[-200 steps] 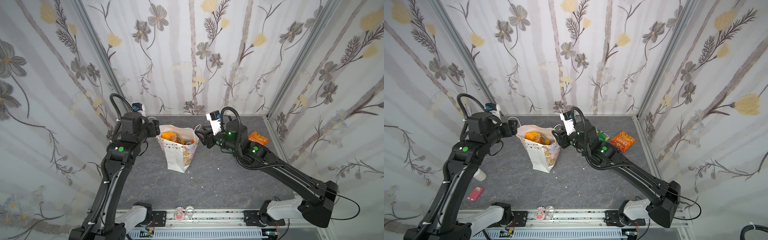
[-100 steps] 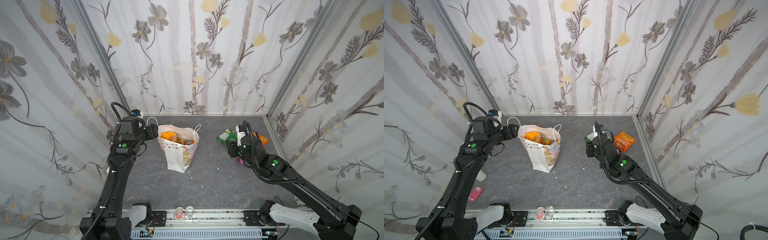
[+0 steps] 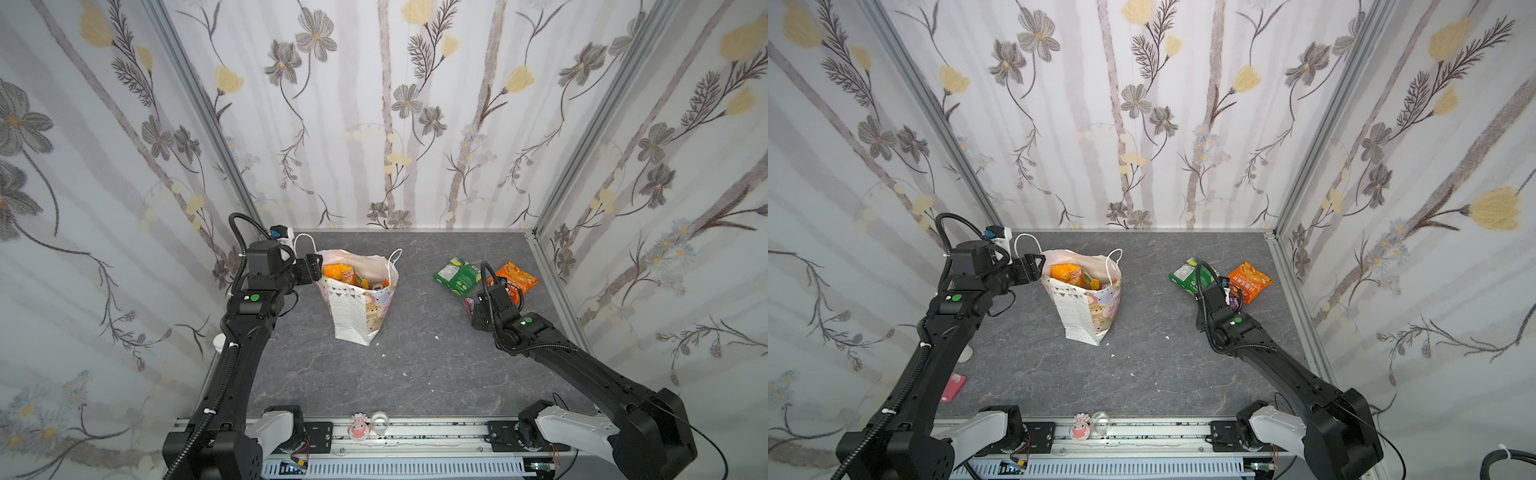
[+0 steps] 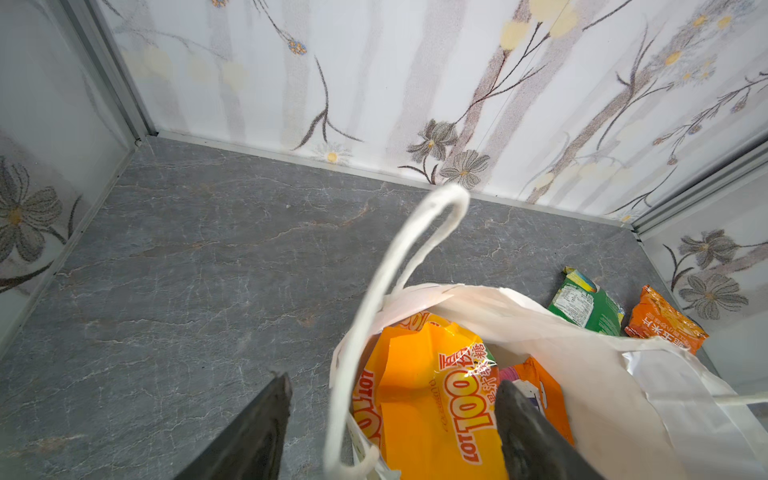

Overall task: Place the snacks into the paper bag
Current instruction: 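Release the paper bag and move the right gripper over the purple FOX'S bag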

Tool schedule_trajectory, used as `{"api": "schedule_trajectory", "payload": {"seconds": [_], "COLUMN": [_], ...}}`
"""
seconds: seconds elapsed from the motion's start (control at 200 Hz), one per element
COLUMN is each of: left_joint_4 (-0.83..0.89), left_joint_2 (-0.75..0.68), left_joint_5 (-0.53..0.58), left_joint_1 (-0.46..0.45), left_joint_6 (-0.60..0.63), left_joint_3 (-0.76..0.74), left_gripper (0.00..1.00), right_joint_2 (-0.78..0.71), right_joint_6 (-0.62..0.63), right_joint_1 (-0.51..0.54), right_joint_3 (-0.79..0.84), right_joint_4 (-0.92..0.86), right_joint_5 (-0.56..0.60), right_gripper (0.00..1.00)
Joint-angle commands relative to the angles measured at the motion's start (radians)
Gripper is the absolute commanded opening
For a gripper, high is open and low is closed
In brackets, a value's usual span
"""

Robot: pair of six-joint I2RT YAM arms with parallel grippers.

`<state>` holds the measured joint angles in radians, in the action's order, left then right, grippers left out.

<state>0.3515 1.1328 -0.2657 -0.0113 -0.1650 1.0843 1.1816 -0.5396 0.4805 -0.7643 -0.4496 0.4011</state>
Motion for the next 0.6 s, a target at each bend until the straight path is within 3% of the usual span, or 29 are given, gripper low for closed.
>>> {"api": "schedule_trajectory", "payload": {"seconds": [0.0, 0.125, 0.594], "left_joint_4": [-0.047, -0.052, -0.043], "left_joint_2": [0.003, 0.002, 0.009], "left_joint_5": [-0.01, -0.015, 0.022], "left_joint_1": [0.002, 0.002, 0.002], "left_joint_6": [-0.011, -0.011, -0.007], "left_joint_3": [-0.009, -0.018, -0.021], "left_gripper": [0.77, 0.77, 0.78], "right_joint_2": [0.044, 0.123, 0.325], "right_joint_6": [0.04, 0.075, 0.096], "right_joint_1": [-0.039, -0.07, -0.016], "right_joint_3": [-0.001, -0.031, -0.142], "right_joint_4": [0.084, 0.081, -0.035], "right_joint_5": [-0.049, -0.092, 0.056], "right_gripper": [0.67, 0.67, 0.64]}}
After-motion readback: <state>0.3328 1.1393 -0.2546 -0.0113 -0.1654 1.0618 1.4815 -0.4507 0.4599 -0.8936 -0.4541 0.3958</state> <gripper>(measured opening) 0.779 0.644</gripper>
